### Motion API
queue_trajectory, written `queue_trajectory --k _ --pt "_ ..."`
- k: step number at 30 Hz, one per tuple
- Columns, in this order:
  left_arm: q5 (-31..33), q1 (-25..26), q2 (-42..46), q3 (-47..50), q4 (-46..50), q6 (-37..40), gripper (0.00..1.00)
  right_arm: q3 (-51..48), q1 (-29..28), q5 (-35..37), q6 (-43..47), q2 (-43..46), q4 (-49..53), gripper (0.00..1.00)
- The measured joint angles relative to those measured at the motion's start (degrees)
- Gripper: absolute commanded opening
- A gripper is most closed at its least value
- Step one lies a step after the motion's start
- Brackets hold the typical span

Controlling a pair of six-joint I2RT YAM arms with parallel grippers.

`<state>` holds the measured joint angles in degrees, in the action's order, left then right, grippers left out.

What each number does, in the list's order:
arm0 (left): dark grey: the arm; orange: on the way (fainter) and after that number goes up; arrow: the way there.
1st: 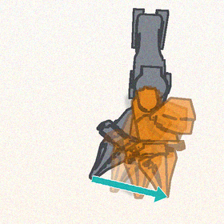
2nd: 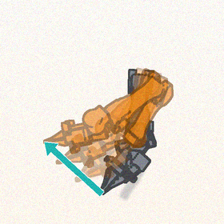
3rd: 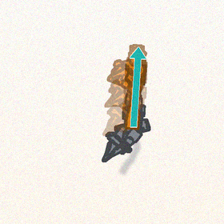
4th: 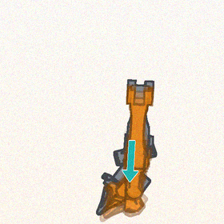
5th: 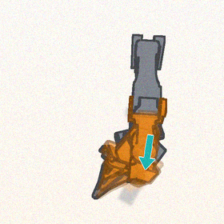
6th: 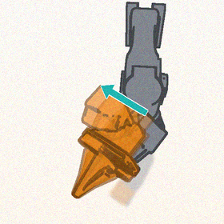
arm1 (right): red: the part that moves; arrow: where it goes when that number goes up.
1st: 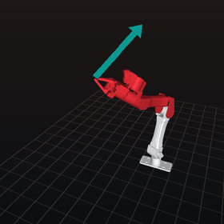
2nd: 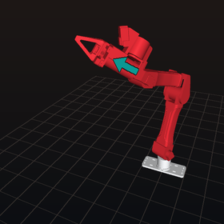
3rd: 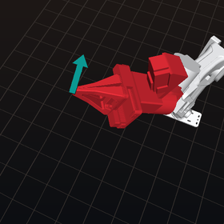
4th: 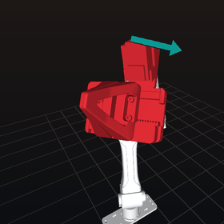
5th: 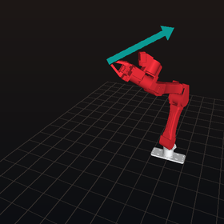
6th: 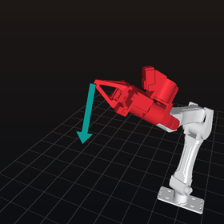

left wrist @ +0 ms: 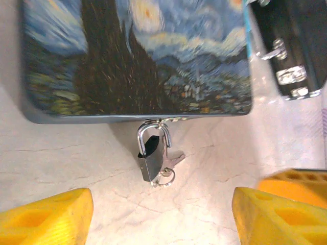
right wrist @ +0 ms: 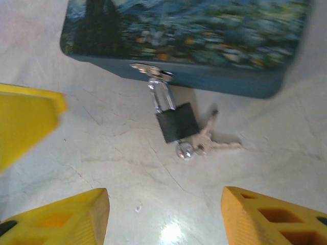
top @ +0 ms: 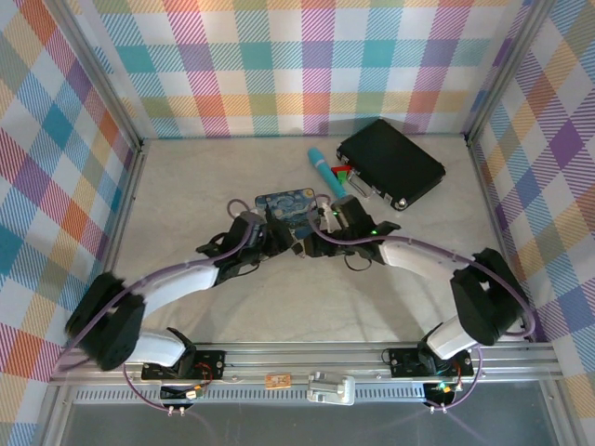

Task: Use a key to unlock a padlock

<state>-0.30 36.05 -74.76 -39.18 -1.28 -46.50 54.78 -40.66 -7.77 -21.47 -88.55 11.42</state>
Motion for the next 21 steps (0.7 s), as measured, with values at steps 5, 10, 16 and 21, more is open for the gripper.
queue_trajectory --k 5,10,16,21 --pt "3.4 -6.1 11.1 2.9 5.9 0.1 0.78 12.3 -5.6 7.5 6.2 -11.3 8.1 0.59" --pt "3.7 -14.4 16.3 6.5 8.9 0.2 0.78 20.5 -9.9 17.0 10.2 -20.4 15.1 0.59" --pt "2.7 -17.9 18.1 10.3 8.9 -0.9 0.78 24.5 -12.9 25.7 12.6 -26.1 20.2 0.52" --pt "2.1 -17.9 18.0 11.2 8.6 -1.7 0.78 24.8 -13.2 27.7 13.3 -27.0 20.8 0.38"
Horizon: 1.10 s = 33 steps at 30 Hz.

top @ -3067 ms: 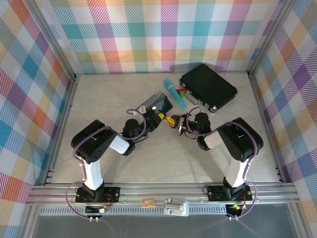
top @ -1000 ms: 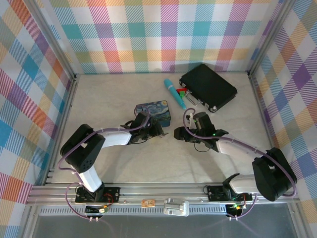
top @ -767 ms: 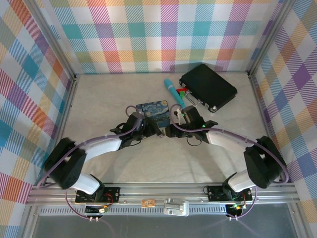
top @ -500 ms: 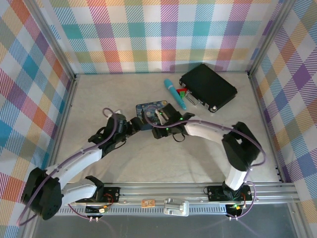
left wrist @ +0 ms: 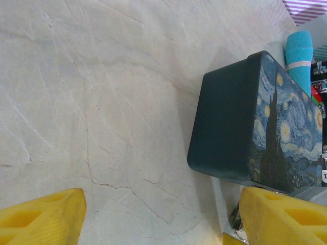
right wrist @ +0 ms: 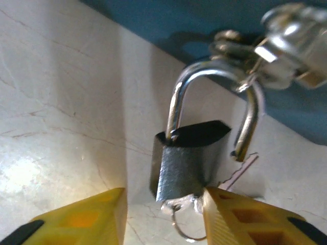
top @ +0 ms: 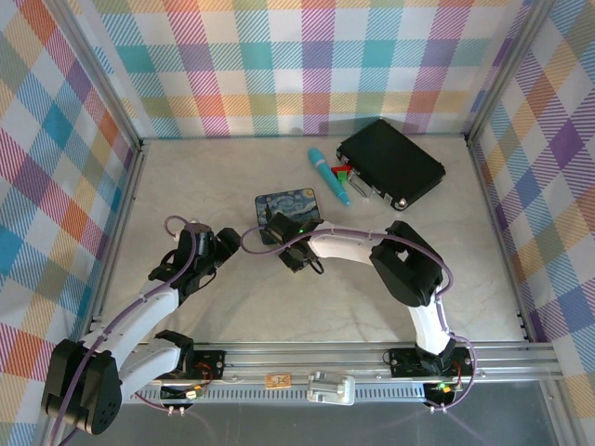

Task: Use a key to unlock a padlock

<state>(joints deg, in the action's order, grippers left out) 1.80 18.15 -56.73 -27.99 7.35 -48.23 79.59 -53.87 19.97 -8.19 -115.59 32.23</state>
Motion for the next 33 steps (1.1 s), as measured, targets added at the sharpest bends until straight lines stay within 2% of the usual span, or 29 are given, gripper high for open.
queue_trajectory --k 12,18,24,27,33 --pt "-2.9 0.0 -0.5 0.9 -3.1 -0.4 0.77 0.3 0.0 2.4 1.2 -0.7 -0.7 0.37" --pt "-4.0 0.0 -1.4 0.9 -3.9 -0.4 0.77 0.5 0.0 3.9 3.1 -0.7 -2.2 0.14" --pt "-4.3 0.0 -2.0 1.0 -4.7 -0.3 0.77 0.2 0.4 4.8 5.9 0.1 -4.9 0.04" --pt "-5.0 0.0 -2.2 1.0 -5.1 -0.2 0.75 -1.2 1.7 1.8 8.7 1.3 -6.3 0.0" --pt "-7.6 1.7 -4.3 1.6 -10.6 -0.2 0.6 -1.9 5.5 -9.4 14.8 2.7 -7.0 0.0"
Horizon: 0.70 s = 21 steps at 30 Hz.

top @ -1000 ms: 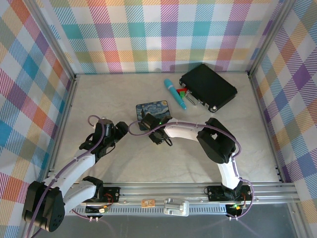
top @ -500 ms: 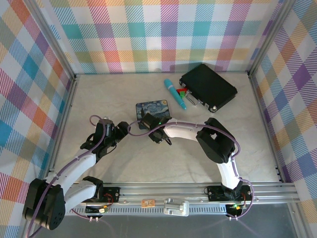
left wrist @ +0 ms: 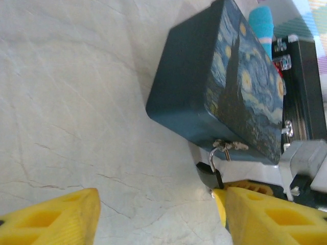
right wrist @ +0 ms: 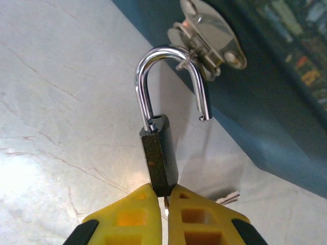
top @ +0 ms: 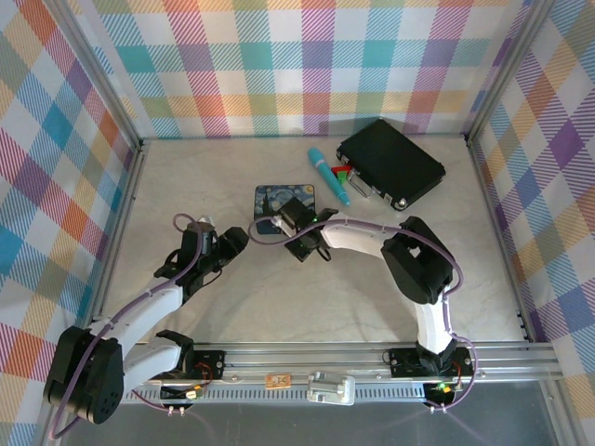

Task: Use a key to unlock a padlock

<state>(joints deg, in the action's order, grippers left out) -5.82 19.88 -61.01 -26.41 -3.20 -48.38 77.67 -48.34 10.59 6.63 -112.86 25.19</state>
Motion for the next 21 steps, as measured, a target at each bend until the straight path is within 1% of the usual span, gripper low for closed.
queue_trajectory --k 6,9,12,16,18,21 --pt "0.4 5.6 -5.0 0.0 -6.2 -1.0 0.54 0.2 2.0 -12.1 1.6 0.0 0.3 0.0" --pt "1.3 7.9 -8.8 -0.1 -9.2 -1.6 0.5 0.2 2.6 -16.0 1.6 0.0 0.8 0.0" --pt "2.3 9.5 -13.0 -1.3 -10.6 -1.8 0.44 0.2 2.9 -18.4 1.6 0.0 1.0 0.0" --pt "3.3 10.9 -18.0 -3.3 -13.5 -2.1 0.36 0.2 3.2 -19.9 1.6 0.0 1.0 0.0" --pt "3.7 11.5 -20.1 -3.8 -15.1 -2.6 0.34 0.2 3.3 -20.5 1.5 0.0 0.9 0.0" --pt "3.9 12.0 -22.7 -3.9 -17.3 -3.0 0.29 0.2 3.4 -21.0 1.5 0.0 0.8 0.0"
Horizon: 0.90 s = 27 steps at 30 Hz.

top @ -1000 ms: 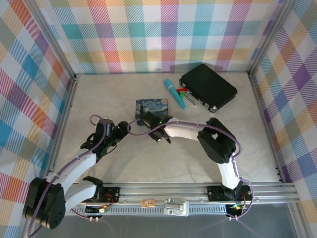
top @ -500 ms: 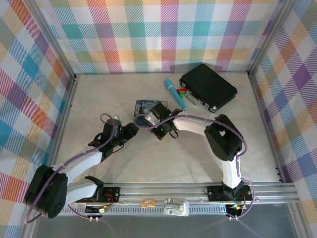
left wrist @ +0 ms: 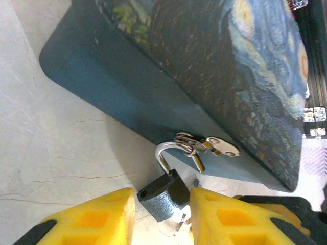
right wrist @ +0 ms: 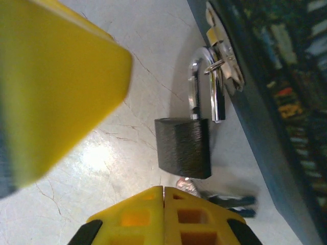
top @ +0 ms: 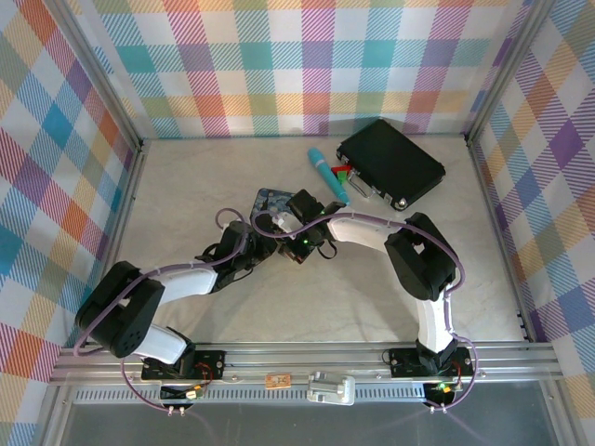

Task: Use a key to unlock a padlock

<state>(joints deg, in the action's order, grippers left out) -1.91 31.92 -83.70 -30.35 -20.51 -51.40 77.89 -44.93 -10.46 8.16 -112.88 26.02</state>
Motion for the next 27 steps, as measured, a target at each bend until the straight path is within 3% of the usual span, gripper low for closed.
queue_trajectory --k 6,12,17,19,27 --pt "0.0 0.4 -3.0 -1.1 -1.3 -0.2 0.29 0.0 0.3 -0.7 -0.2 0.0 -0.3 0.02" --pt "2.3 0.3 -0.2 -0.9 0.6 -0.2 0.33 -0.7 0.3 1.0 -1.4 0.1 -1.3 0.39" --pt "4.5 -1.1 7.6 -0.6 5.5 0.3 0.37 -0.7 0.2 4.9 -7.3 0.1 -1.2 0.54" --pt "4.9 -2.4 10.4 -0.1 7.1 0.3 0.37 0.1 -0.5 7.5 -10.7 0.1 -0.3 0.65" --pt "8.3 -5.1 20.7 2.7 14.9 0.5 0.4 5.6 -5.4 19.1 -26.6 -1.7 2.1 0.69"
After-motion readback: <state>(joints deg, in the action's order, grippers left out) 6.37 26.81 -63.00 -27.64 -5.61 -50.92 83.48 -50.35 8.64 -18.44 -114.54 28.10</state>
